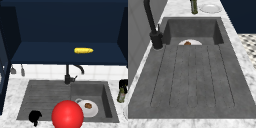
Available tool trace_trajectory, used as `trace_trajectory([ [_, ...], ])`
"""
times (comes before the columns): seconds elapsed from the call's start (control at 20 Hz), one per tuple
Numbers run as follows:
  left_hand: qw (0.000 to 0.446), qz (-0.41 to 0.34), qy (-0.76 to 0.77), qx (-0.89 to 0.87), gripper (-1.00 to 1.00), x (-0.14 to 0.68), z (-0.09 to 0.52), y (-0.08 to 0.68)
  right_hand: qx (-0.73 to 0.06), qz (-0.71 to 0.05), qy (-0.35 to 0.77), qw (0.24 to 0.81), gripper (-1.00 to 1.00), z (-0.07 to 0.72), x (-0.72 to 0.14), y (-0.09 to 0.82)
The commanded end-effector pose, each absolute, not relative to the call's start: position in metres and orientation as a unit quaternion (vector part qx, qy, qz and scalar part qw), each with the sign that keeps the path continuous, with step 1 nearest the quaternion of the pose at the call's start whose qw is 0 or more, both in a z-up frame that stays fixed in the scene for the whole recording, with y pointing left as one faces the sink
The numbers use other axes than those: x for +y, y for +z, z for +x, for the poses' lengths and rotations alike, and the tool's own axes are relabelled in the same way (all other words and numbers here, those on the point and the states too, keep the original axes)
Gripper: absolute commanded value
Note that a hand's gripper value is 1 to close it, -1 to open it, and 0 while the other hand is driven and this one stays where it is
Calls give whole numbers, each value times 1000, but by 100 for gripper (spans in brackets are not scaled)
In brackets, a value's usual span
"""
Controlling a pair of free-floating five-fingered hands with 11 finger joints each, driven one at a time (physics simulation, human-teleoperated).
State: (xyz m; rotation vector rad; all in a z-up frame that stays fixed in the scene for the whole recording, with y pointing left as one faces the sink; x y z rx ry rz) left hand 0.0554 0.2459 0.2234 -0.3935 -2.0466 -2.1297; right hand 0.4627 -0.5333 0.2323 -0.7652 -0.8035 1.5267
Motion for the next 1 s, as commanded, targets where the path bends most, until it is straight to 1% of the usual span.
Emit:
trace_trajectory([
  [0.0,81,-132,-712,-685,0,246,55,223,-371,-363,633,574,100,441,-533,225],
  [0.3,81,-132,-712,-685,0,246,55,223,-371,-384,627,568,100,433,-527,222],
  [0.6,81,-132,-712,-685,0,246,55,223,-337,-391,638,572,100,437,-511,220],
  [0.8,81,-132,-712,-685,0,246,55,223,-325,-384,648,572,100,444,-512,220],
  [0.95,81,-132,-712,-685,0,246,55,223,-332,-381,647,572,100,446,-514,218],
])
